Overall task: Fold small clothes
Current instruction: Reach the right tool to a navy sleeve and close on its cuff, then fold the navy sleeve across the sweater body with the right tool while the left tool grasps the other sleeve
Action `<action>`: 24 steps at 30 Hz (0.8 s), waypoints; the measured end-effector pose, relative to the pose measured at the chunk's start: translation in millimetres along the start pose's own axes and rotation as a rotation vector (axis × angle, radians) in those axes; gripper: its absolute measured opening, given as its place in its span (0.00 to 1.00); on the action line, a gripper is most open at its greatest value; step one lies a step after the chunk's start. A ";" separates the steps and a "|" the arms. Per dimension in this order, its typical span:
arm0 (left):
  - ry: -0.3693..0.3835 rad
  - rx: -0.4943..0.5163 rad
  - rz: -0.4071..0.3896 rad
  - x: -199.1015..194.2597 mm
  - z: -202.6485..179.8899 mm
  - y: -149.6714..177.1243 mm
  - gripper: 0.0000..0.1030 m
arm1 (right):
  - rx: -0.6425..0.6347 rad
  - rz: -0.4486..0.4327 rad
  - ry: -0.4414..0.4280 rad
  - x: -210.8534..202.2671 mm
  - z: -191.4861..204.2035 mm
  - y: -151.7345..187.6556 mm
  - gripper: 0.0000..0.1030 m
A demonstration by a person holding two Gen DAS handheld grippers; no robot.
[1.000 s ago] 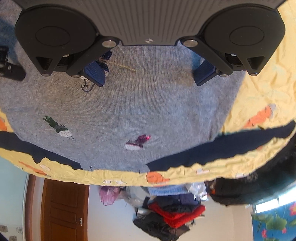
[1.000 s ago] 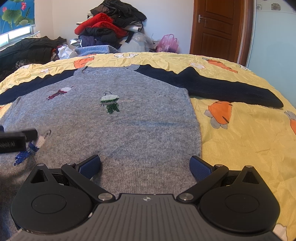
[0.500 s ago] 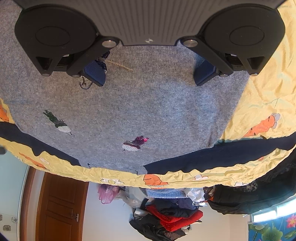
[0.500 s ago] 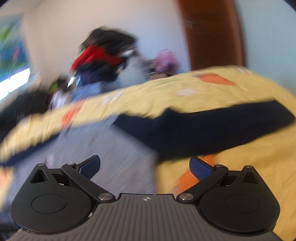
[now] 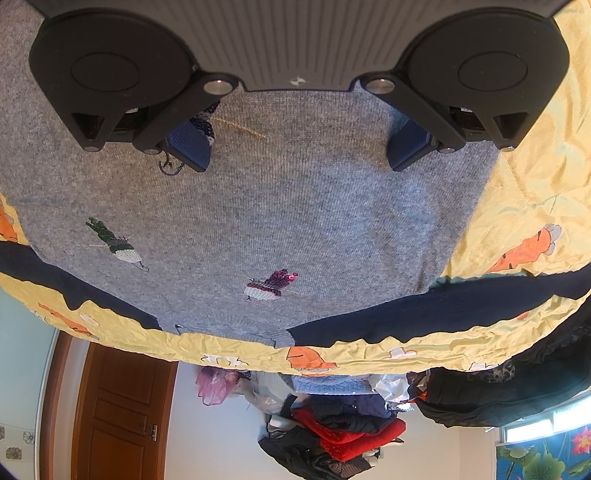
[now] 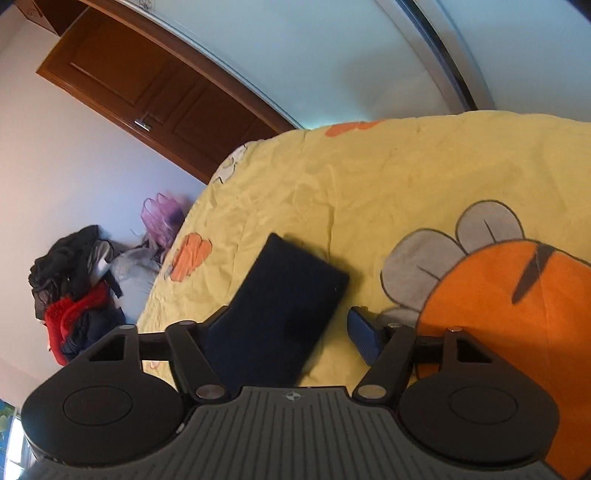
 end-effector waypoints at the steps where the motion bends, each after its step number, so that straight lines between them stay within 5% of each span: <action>1: 0.000 0.000 0.000 0.0 0.1 0.0 1.00 | -0.016 -0.003 -0.003 3.4 0.1 0.3 0.69; 2: 0.000 0.000 0.000 0.0 0.1 0.0 1.00 | -0.038 -0.007 0.000 7.5 0.4 0.4 0.67; 6: 0.003 -0.003 0.000 0.2 0.1 -0.5 1.00 | -0.090 0.000 0.072 22.4 -0.9 -13.0 0.17; 10: 0.009 -0.012 -0.002 0.7 0.5 -1.4 1.00 | -0.169 -0.038 0.024 11.0 32.2 -12.7 0.17; 14: 0.019 -0.025 -0.004 0.3 2.3 -1.4 1.00 | -0.365 -0.005 -0.117 -2.3 116.1 24.4 0.17; 20: 0.040 -0.053 -0.009 -1.0 6.0 -1.1 1.00 | -0.538 0.262 -0.368 14.9 225.3 168.1 0.17; 24: 0.057 -0.074 -0.012 -1.8 8.4 -1.4 1.00 | -0.582 0.425 -0.420 34.7 253.7 267.9 0.16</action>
Point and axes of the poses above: each gripper's, at about its wrist camera, not at the fingertips, and x roughly the way its jaws point, z to its left, y to its underside, the point moved 10 cm from there along x, roughly the way its jaws point, and after that the axes turned 15 degrees about -y, right-handed, at the moved point
